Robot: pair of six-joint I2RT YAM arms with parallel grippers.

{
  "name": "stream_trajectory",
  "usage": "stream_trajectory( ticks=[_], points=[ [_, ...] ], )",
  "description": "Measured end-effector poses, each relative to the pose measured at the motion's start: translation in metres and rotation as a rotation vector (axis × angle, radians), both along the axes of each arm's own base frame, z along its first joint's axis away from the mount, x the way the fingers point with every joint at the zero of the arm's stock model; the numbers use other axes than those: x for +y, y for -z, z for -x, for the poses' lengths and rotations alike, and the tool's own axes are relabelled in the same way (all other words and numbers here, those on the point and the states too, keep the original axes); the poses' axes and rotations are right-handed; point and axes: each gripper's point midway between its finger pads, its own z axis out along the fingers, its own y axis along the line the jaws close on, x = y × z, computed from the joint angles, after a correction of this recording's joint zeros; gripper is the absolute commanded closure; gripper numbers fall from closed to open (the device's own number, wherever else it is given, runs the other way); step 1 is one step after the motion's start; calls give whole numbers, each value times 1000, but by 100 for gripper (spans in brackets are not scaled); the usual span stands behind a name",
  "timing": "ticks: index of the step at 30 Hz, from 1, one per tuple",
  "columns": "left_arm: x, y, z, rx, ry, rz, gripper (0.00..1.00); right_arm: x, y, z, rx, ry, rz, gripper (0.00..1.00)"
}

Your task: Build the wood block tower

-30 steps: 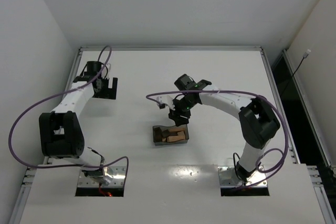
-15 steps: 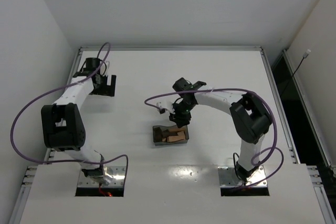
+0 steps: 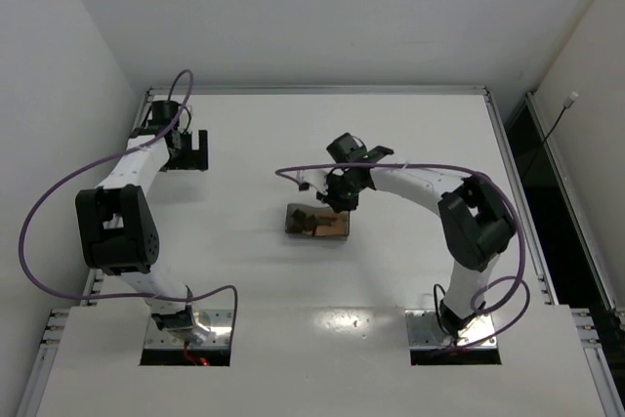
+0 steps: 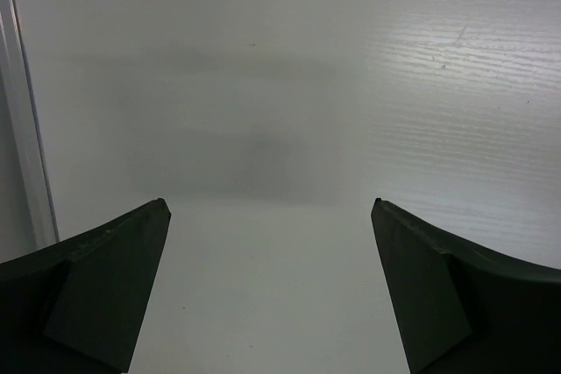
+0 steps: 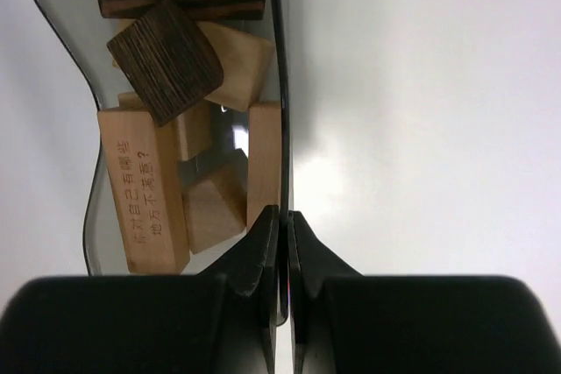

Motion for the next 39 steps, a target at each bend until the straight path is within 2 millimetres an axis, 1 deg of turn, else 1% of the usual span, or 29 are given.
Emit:
stream_trajectory(
  ticks=[2, 3, 6, 8, 10, 12, 17, 21, 23, 25, 30, 32, 36, 39],
  points=[
    [2, 0, 0, -5, -40, 4, 0, -7, -16, -27, -106, 105, 1, 100],
    [4, -1, 1, -7, -68, -3, 0, -11, -28, -44, -179, 168, -1, 100],
    [14, -6, 1, -17, -142, -36, 0, -20, -59, -80, -355, 310, -14, 100],
    [21, -11, -1, -21, -185, -62, 0, -22, -77, -97, -472, 390, -37, 100],
    [26, -12, -5, -22, -215, -78, 0, -23, -85, -105, -575, 440, -44, 100],
    [30, -10, -5, -15, -236, -90, 0, -22, -85, -107, -655, 450, -25, 100],
    [35, -7, 4, 21, -269, -117, 0, -24, -69, -99, -832, 411, 74, 100],
    [38, -7, 7, 26, -283, -131, 0, -21, -64, -106, -994, 400, 149, 100],
    [39, -7, 7, 26, -286, -133, 0, -20, -66, -110, -1062, 410, 176, 100],
    [39, -7, 7, 26, -288, -134, 0, -19, -73, -114, -1137, 422, 192, 100],
    [39, -7, 7, 26, -289, -135, 0, -14, -95, -120, -1315, 440, 214, 100],
    [39, -6, 8, 30, -288, -135, 0, -9, -99, -117, -1355, 424, 224, 100],
    [38, -3, 10, 38, -286, -132, 0, 4, -102, -103, -1390, 382, 234, 100],
    [38, -3, 10, 38, -284, -129, 0, 10, -96, -93, -1375, 354, 232, 100]
  ],
)
